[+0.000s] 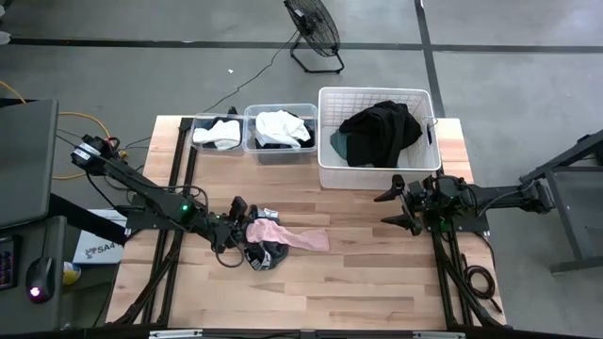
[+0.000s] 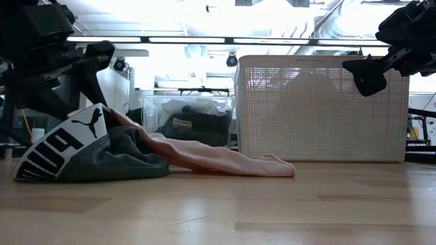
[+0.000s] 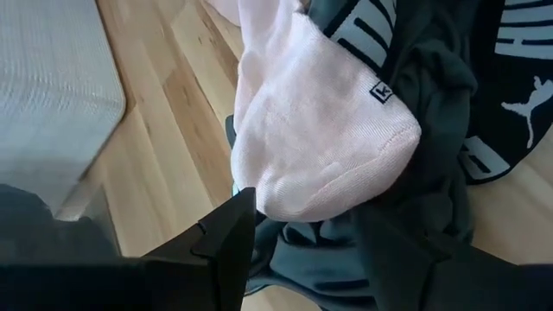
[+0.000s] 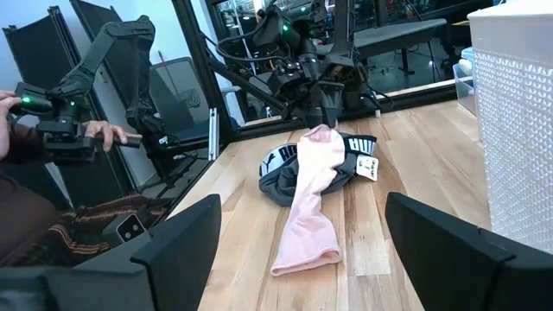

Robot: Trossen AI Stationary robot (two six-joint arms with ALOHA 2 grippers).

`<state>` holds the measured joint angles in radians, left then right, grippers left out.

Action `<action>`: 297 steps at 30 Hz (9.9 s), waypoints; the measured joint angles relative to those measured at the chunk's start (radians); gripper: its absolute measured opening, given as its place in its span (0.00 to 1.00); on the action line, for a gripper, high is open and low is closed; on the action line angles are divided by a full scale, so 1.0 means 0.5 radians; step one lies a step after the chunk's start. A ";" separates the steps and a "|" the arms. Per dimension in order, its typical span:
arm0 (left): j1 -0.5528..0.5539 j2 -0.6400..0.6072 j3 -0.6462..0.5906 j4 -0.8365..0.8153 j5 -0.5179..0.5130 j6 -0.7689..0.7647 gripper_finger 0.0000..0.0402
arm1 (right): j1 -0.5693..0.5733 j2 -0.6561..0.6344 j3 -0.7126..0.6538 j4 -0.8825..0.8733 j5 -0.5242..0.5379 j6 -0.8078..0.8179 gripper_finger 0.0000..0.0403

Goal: Pick & Place Cloths
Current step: Put the pink sock into the left transparent bin, then put the gray boxer into the left transparent bin

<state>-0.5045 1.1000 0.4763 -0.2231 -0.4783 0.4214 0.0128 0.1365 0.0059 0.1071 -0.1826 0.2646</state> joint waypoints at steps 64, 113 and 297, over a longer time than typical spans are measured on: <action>-0.220 0.254 -0.002 0.281 -0.872 -0.043 0.01 | 0.000 0.000 0.000 0.000 0.000 0.000 0.79; -0.223 0.253 0.070 0.509 -0.766 -0.820 0.01 | 0.001 0.000 0.000 0.001 -0.001 0.000 0.79; 1.617 -0.318 0.758 -1.323 0.460 -1.565 0.60 | 0.000 0.000 0.000 0.000 0.000 0.000 0.79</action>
<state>0.3039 0.9409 0.8551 -0.8847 -0.2484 -0.3610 0.0130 0.1364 0.0057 0.1072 -0.1827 0.2646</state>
